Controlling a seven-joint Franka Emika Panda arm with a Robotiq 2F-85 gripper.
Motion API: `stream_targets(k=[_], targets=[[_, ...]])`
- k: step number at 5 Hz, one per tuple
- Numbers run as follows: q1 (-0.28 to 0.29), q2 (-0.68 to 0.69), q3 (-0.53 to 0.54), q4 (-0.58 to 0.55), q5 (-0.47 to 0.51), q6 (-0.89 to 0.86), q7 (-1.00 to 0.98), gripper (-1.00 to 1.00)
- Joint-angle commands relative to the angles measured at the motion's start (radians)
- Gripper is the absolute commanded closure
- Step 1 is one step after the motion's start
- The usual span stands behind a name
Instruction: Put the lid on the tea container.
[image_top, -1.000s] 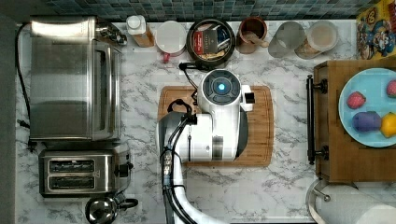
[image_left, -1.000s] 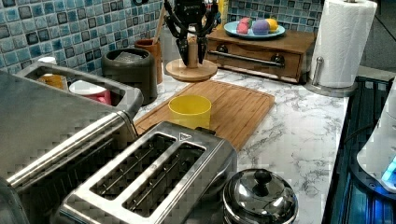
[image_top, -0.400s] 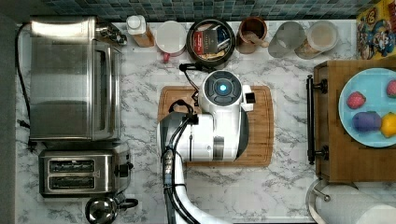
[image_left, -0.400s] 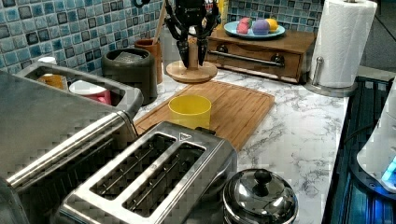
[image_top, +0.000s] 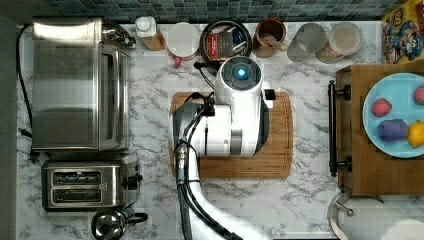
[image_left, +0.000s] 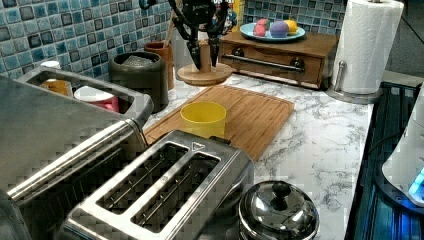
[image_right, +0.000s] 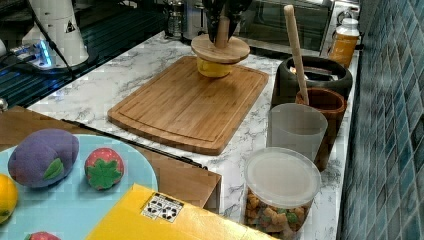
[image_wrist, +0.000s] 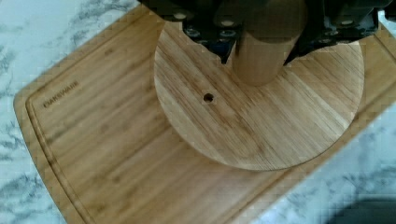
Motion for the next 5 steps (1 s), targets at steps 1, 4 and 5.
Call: stream_targets(k=[1,4,5], targets=[[0.003,-0.111,0.010,0.402,0.110,-0.003,-0.074,1.00],[0.036,-0.008,0.026,0.483,-0.025,0.091,-0.067,1.00],[0.038,0.053,0.039,0.567,-0.091,0.118,0.003,1.00]])
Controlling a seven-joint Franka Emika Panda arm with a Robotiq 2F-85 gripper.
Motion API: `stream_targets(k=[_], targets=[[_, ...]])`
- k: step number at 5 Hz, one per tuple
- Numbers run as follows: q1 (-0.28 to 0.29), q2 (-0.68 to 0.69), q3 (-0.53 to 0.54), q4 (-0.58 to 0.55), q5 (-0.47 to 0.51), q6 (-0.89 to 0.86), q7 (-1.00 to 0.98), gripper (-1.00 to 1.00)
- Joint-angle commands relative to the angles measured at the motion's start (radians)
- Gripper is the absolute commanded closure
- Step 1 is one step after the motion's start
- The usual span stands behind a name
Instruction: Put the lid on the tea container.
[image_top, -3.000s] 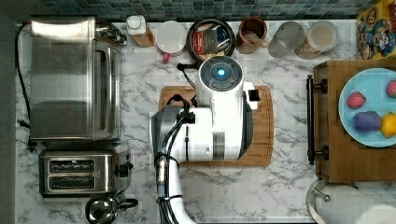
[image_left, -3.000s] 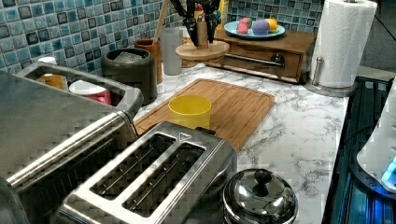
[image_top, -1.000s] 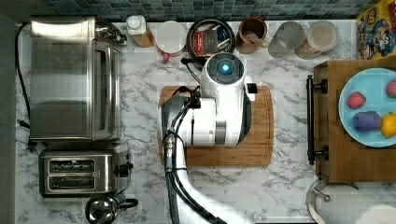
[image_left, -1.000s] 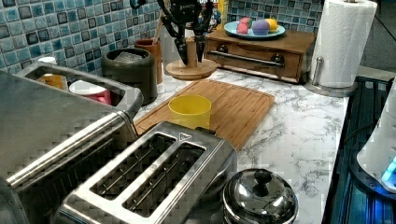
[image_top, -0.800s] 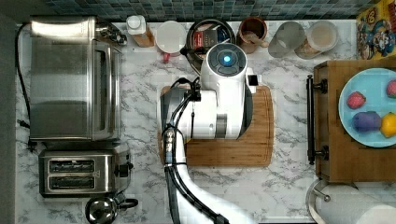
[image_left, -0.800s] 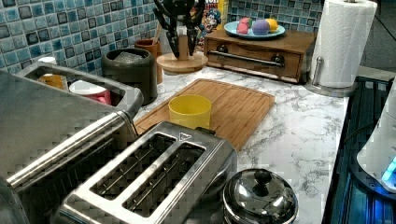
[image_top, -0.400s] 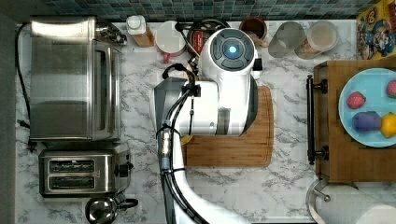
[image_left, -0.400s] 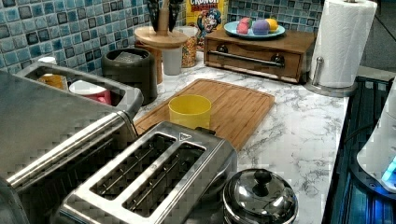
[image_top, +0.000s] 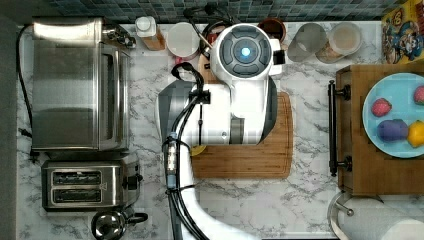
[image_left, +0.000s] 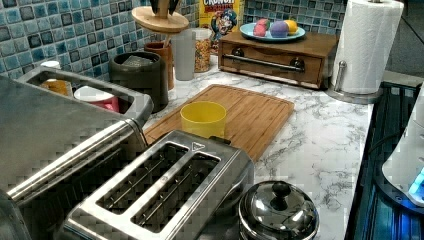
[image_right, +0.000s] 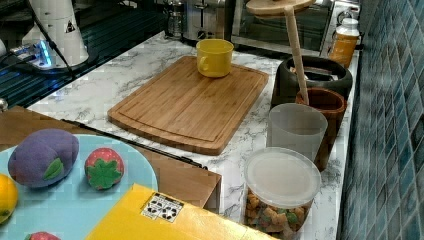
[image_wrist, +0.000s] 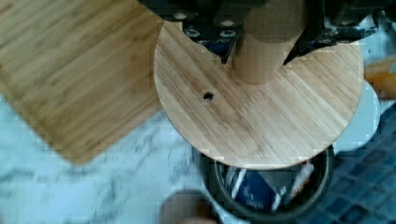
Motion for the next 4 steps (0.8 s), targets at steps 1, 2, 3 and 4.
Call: stream_targets(k=[1,2,3,4], targets=[[0.053,0.112,0.011,0.404,-0.076,0.044,0.017,1.00],[0.056,0.193,0.012,0.511,-0.100,0.017,0.042,1.00],[0.059,0.245,0.009,0.577,-0.098,0.002,0.044,1.00],[0.055,0.265,0.017,0.584,-0.089,0.010,0.032,1.00]])
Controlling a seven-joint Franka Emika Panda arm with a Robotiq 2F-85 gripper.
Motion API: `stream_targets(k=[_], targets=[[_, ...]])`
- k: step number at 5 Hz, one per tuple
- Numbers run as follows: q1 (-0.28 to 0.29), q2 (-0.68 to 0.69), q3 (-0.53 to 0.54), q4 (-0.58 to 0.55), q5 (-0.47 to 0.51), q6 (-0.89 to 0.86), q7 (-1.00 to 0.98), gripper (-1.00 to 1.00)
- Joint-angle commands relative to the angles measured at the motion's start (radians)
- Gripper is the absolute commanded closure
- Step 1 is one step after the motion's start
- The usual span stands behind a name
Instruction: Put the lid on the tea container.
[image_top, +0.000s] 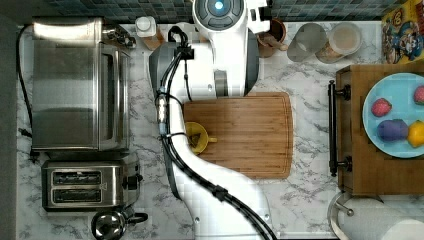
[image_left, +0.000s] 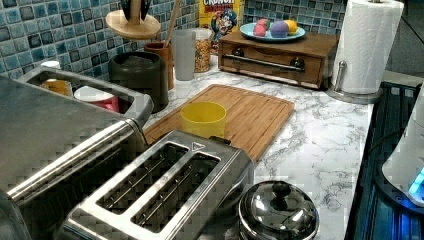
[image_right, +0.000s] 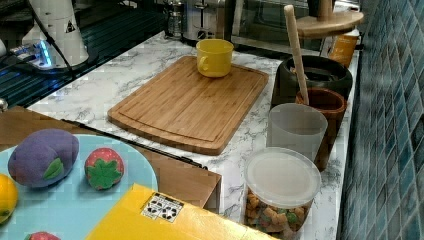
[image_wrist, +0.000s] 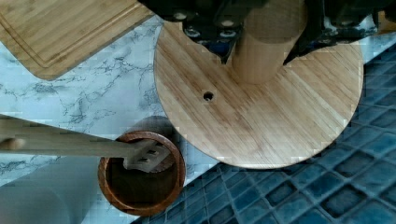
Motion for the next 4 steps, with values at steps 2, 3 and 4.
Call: stream_targets(k=[2,3,4], targets=[[0.015,-0.032,0.030,0.196,0.017,0.091,0.021,1.00],[0.015,-0.036,0.025,0.163,0.009,0.137,0.037,1.00],[0.009,-0.011,0.022,0.201,0.006,0.103,0.034,1.00]])
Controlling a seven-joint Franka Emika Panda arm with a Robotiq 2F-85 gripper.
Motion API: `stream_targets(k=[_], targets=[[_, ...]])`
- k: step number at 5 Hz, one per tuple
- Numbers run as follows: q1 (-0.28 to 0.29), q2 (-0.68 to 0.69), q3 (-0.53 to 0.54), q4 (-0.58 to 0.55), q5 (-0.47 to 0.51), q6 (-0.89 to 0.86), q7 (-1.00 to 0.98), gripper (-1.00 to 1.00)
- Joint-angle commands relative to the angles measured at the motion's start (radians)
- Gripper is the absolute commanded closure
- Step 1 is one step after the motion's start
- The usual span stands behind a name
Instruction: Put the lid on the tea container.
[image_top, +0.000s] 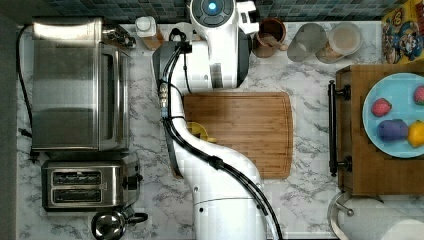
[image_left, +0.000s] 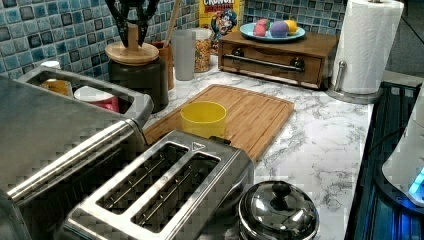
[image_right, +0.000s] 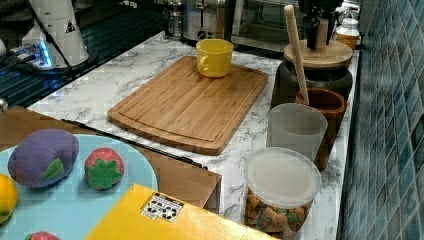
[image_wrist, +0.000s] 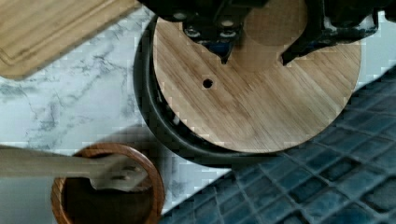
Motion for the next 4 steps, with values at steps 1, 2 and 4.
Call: stream_targets(k=[1,2,4], targets=[[0.020,-0.074,-0.011,0.228,-0.011,-0.002,0.045,1.00],[0.022,-0.056,-0.010,0.229,-0.006,-0.009,0.030,1.00],[0.034,-0.055,0.001,0.169,0.011,0.022,0.004,-1.00]])
